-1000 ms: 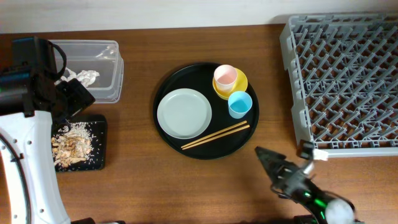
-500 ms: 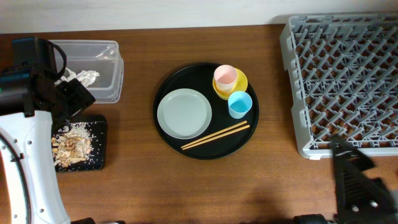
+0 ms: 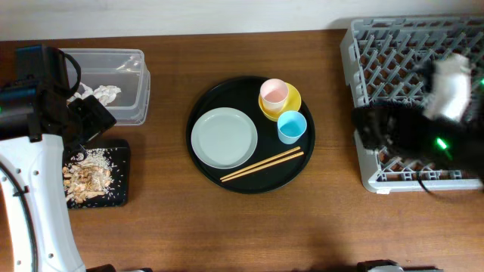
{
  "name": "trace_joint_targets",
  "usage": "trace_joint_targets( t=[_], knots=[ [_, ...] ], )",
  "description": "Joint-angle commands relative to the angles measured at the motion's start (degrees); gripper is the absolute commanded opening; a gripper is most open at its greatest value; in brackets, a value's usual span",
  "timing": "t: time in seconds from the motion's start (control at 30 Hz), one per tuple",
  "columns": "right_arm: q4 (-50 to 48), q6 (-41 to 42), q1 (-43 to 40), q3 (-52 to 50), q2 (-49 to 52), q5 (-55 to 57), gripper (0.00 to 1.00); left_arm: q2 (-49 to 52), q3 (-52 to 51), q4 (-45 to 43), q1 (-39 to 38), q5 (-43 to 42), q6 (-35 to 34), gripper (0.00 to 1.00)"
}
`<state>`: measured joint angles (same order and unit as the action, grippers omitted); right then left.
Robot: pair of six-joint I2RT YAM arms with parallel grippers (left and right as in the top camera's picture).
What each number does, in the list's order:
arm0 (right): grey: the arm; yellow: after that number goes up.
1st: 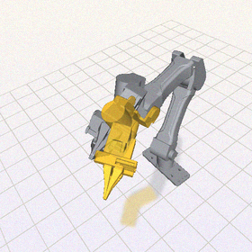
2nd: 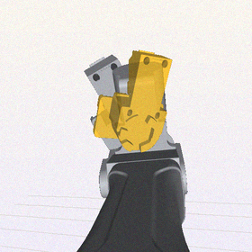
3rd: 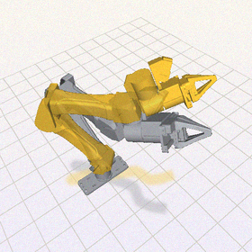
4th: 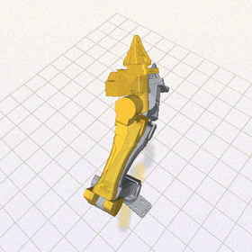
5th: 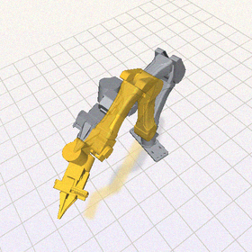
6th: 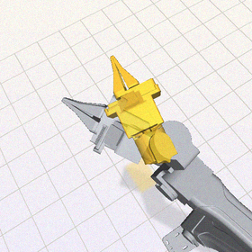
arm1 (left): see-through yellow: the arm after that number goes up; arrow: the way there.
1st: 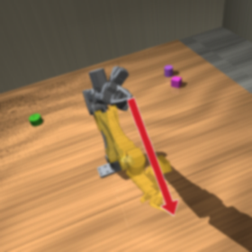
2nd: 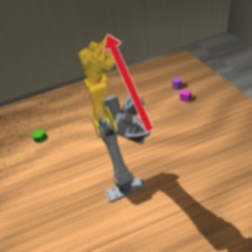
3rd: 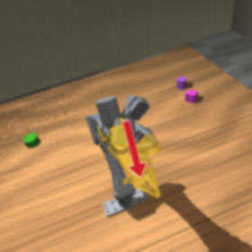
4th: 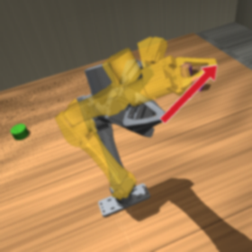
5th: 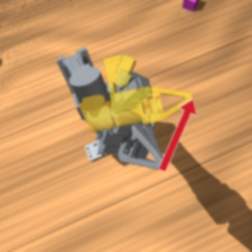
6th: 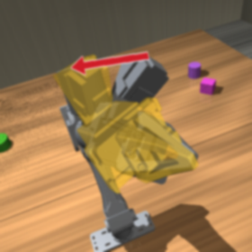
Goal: Sort waste into correct bins and load items into the dishwasher rack
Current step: 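Reach the right gripper to the blue cup on the tray, then grasp the blue cup with the right gripper and lift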
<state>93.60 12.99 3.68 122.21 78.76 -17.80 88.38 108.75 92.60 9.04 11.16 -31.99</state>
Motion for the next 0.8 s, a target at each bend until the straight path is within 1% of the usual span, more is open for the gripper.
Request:
trace_joint_targets(
  t=[0.0, 0.07, 0.1, 0.13, 0.23, 0.3, 0.43, 0.5, 0.53, 0.57, 0.7, 0.77],
  knots=[
    [3.74, -5.95, 6.67, 1.44, 7.74, 9.97, 0.98, -0.59, 0.35, 0.07, 0.2, 0.26, 0.11, 0.99],
    [3.72, -4.13, 14.58, 0.92, 14.14, 18.49, 0.98, -0.59, 0.35, 0.09, 0.2, 0.26, 0.11, 0.99],
    [3.72, -3.41, 16.72, 0.9, 16.22, 20.63, 0.98, -0.59, 0.35, 0.07, 0.2, 0.24, 0.09, 0.99],
    [3.72, -3.1, 20.31, 0.9, 20.92, 25.03, 0.98, -0.59, 0.35, 0.09, 0.2, 0.24, 0.11, 0.99],
    [3.34, -3.1, 23.08, 0.9, 28.09, 27.52, 0.98, -0.59, 0.35, 0.09, 0.2, 0.24, 0.11, 0.99],
    [2.89, -3.08, 24.13, 0.9, 34.4, 26.86, 0.98, -0.59, 0.35, 0.07, 0.2, 0.26, 0.11, 0.99],
    [1.14, -3.13, 24.48, 0.9, 44.04, 23.56, 0.98, -0.59, 0.35, 0.09, 0.2, 0.24, 0.11, 1.0],
    [0.79, -3.28, 24.48, 0.9, 47.76, 23.78, 0.98, -0.59, 0.35, 0.07, 0.2, 0.24, 0.11, 0.99],
    [0.39, -3.23, 24.44, 0.9, 49.33, 23.56, 0.93, -0.59, 0.35, 0.07, 0.2, 0.26, 0.11, 0.99],
    [-0.46, -3.06, 24.44, 0.9, 51.63, 22.8, 0.82, -0.59, 0.35, 0.09, 0.2, 0.26, 0.11, 0.99],
    [-3.91, -3.04, 24.57, 0.9, 54.42, 21.2, 0.81, -0.59, 0.35, 0.09, 0.2, 0.24, 0.11, 0.99],
    [-5.95, -3.04, 24.55, 0.9, 54.38, 21.16, 0.78, -0.59, 0.35, 0.09, 0.2, 0.24, 0.11, 0.99]
  ],
)
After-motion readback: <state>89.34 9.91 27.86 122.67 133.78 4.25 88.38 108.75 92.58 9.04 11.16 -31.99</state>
